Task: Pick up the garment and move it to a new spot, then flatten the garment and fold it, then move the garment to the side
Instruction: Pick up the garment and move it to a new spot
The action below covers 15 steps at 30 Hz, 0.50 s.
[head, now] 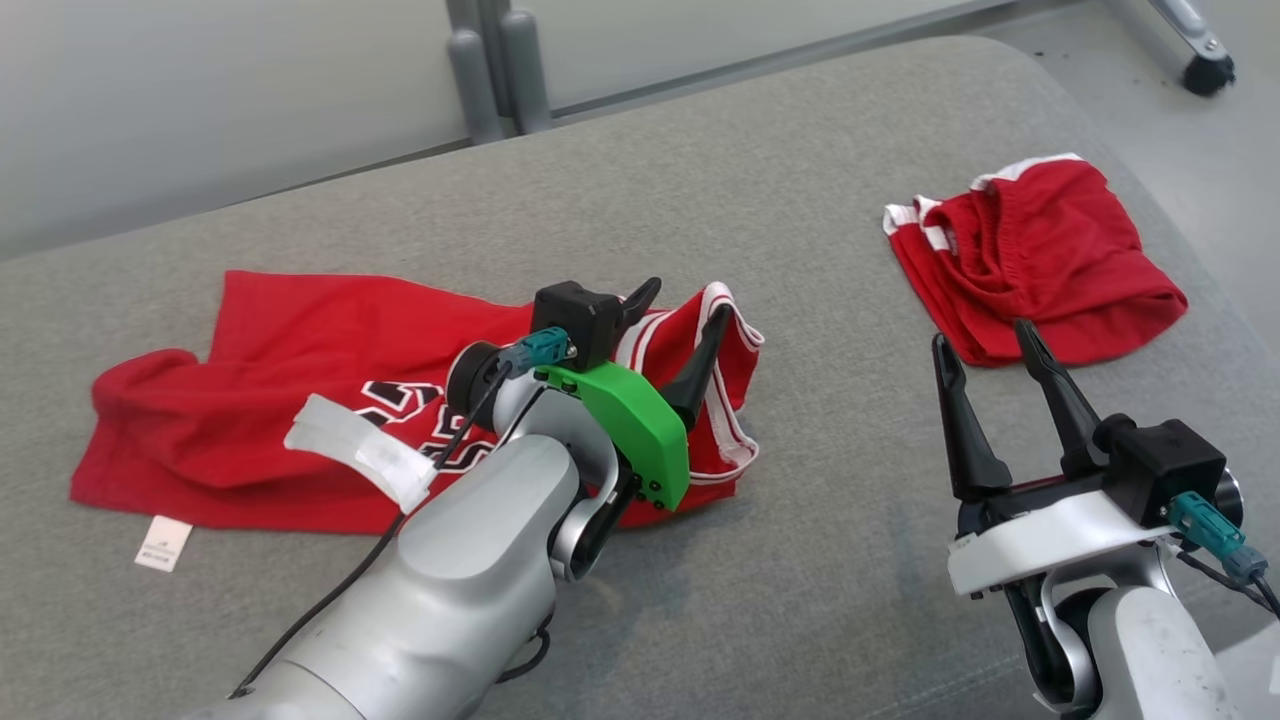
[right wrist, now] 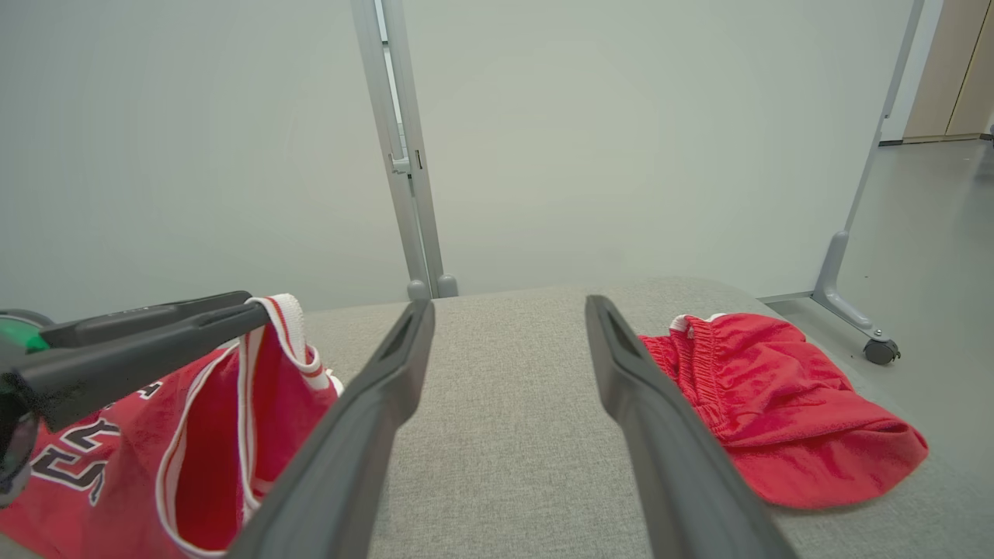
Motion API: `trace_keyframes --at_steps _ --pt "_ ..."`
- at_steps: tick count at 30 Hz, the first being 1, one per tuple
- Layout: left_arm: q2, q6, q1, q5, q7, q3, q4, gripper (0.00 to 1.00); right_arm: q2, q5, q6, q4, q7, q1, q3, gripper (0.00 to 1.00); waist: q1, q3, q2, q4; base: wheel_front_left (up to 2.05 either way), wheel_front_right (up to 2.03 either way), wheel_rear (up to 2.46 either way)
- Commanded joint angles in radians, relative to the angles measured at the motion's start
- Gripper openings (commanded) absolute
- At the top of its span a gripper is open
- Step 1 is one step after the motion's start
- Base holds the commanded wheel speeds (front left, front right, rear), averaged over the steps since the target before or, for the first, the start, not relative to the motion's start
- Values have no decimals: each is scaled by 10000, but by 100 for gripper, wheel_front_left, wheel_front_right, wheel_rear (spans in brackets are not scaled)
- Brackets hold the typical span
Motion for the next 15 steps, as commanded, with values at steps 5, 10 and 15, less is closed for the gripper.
trace_keyframes --at_steps 5,10,15 --pt "30 -70 229 -134 -159 -248 -70 100 -26 -108 1 -137 149 354 -86 100 0 -522 49 775 0 0 0" --pt "173 75 617 -119 -232 -329 -150 100 -26 -107 1 -237 242 608 -151 100 0 -691 49 1118 0 0 0" --pt "427 262 1075 -205 -326 -225 -530 100 -26 -121 1 -282 342 792 -74 100 0 -767 49 1324 0 0 0"
